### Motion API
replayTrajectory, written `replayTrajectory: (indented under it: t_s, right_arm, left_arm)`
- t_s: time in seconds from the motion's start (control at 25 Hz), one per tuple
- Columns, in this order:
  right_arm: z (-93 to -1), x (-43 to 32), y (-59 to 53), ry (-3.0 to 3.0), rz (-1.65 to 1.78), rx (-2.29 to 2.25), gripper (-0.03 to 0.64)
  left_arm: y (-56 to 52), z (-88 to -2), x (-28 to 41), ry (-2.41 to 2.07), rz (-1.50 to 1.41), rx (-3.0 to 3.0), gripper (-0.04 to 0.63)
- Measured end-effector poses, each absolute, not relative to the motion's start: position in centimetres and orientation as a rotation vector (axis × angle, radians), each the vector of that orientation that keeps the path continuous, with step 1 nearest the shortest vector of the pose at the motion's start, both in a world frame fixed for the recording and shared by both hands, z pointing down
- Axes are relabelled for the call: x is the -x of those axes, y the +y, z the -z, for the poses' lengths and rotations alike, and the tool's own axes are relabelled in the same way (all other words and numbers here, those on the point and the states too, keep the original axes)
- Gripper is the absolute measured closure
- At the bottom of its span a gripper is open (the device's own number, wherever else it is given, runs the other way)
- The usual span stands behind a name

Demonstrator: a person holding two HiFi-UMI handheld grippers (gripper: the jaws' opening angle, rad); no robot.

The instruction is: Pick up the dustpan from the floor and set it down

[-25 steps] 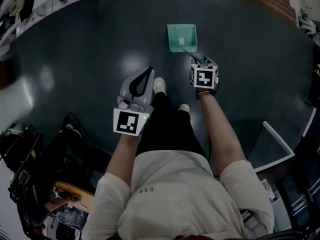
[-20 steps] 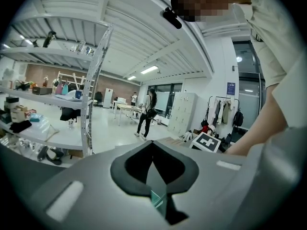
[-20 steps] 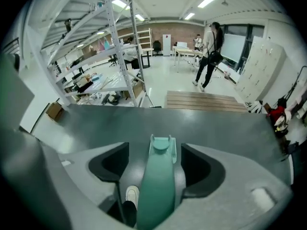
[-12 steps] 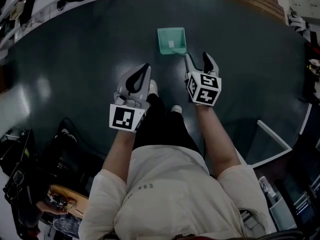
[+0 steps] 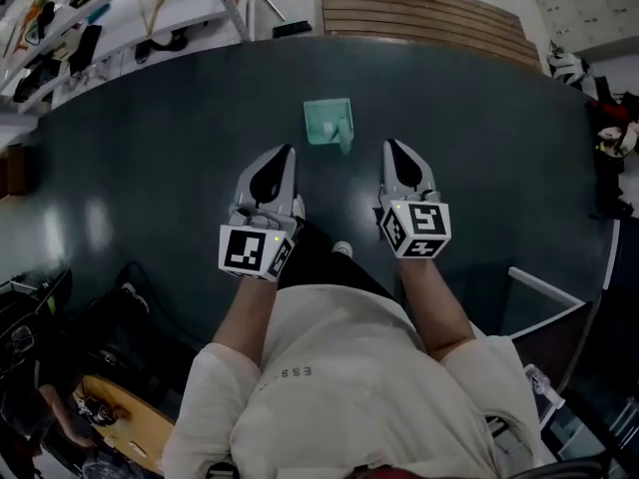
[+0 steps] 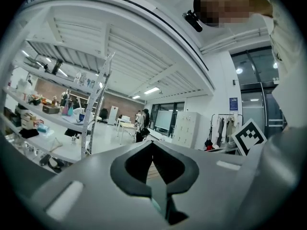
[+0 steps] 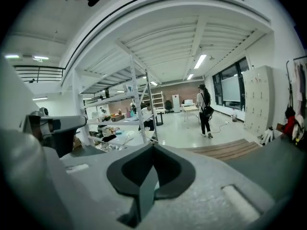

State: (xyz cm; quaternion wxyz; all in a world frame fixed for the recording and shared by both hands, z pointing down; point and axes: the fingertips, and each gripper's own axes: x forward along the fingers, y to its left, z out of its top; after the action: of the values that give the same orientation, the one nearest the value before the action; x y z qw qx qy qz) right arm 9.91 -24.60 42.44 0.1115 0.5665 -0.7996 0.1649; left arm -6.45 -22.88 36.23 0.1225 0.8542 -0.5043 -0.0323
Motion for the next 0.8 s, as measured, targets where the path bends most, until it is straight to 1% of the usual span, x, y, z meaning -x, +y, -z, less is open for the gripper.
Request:
replayTrajectory:
  t_s: [0.28,0.52,0.8]
  right_arm:
    - [-37.9,-12.5,-17.3,-2.472,-0.348,-1.636,0.624]
    - [-38.4,-14.5,-12.3,-2.478,-0.403,-1.587,0.624]
    - [-38.8,-14.4,-7.0,-2.493,-0.416,-1.567,0.624]
  left_arm:
    - [-15.1,-32.9,5.7,-1.612,0.166,-2.464,0.591]
    - [-9.5,-32.4,4.6,-1.630,0.139,-2.460,0.591]
    - [-3.9,-33.1,4.5,-1.596,0.140,-2.485,0.591]
